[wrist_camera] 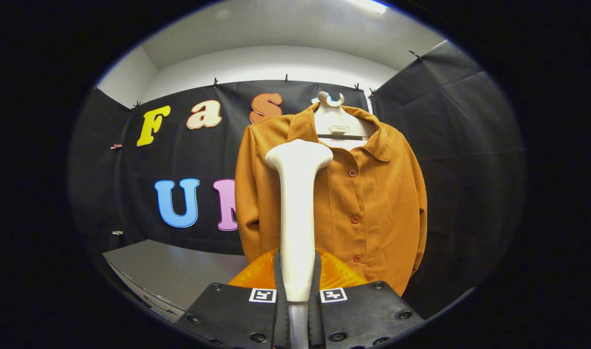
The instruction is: Iron the clothes twice with a garment steamer, once on the left side and once on the right side.
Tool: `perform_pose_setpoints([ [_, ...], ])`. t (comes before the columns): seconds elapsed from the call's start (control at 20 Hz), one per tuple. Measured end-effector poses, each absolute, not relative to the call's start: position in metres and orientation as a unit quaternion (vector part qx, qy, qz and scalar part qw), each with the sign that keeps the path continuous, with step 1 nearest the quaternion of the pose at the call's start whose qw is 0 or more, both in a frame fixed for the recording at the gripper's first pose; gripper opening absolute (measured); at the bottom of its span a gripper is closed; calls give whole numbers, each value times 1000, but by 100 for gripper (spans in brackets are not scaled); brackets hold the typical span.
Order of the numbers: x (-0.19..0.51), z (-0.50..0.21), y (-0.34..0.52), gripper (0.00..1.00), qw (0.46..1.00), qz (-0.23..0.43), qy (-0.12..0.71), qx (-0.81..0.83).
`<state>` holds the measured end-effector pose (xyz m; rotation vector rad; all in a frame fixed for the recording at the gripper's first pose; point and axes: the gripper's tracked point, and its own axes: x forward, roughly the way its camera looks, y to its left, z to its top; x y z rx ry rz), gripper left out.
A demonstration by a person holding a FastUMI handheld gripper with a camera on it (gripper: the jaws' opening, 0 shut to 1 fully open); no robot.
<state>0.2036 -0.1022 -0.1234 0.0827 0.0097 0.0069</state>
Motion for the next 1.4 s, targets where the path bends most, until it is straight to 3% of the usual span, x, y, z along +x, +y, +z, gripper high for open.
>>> perform_pose_setpoints([
  [0.3,213,-161,-97,18,999,13,14,44],
  [1.0,186,-319,-111,18,986,12,158,55],
  [1.4,141,-348,-123,18,975,9,211,68],
])
